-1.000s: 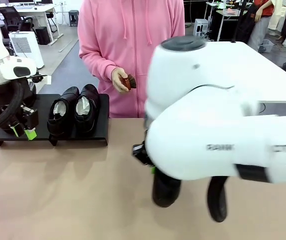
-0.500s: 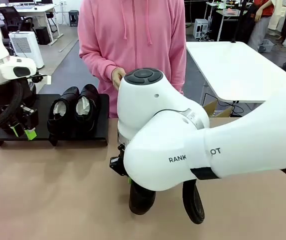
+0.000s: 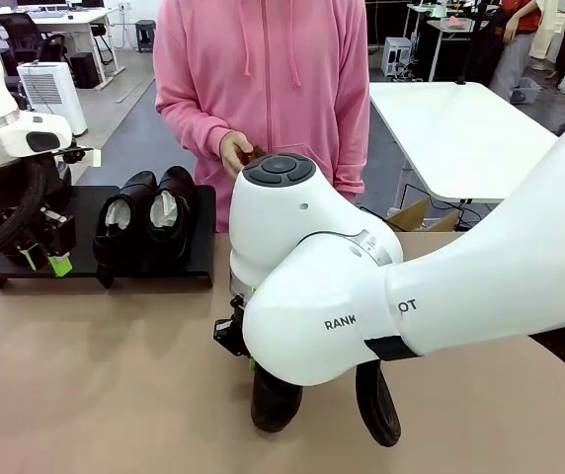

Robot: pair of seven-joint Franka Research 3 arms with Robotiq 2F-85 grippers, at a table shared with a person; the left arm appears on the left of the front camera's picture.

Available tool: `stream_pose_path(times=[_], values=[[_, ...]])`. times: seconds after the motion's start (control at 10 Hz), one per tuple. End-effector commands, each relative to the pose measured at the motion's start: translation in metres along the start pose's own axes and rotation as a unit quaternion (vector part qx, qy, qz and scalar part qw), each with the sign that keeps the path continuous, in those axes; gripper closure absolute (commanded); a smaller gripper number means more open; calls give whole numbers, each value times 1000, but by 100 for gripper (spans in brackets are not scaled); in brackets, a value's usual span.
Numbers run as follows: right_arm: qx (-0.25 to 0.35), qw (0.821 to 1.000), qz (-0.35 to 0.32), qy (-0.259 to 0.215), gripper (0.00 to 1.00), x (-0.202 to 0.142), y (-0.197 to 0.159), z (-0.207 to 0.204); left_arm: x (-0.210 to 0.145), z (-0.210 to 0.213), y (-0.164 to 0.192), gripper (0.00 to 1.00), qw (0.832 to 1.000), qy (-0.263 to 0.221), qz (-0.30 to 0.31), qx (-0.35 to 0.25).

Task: Organize the shoes by placing them on the stand.
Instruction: Pick up one Shoe and place it in the middle of the table.

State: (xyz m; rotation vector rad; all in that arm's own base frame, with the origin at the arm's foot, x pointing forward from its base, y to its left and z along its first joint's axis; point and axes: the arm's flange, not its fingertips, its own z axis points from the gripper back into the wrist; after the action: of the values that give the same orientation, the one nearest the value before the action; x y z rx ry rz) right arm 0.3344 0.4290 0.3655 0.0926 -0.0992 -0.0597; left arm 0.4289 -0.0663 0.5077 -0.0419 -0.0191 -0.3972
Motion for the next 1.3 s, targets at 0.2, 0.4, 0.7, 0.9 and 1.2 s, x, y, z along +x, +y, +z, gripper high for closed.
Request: stream_pose_path(times=[0.2,0.4,0.7,0.9,1.2], values=[[16,1000,-20,-10,27,1,2,7,-3,0,2,56,1000,2,-1,9],[30,999,-32,-15,0,-1,-5,19,-3,0,2,56,1000,2,-1,9],[59,997,-44,-1,0,-1,-20,38,-3,0,2,56,1000,2,-1,9],[30,999,-29,-9,0,5,-3,26,-3,0,2,56,1000,2,-1,9],[30,999,-29,-9,0,5,-3,26,-3,0,2,56,1000,2,-1,9]])
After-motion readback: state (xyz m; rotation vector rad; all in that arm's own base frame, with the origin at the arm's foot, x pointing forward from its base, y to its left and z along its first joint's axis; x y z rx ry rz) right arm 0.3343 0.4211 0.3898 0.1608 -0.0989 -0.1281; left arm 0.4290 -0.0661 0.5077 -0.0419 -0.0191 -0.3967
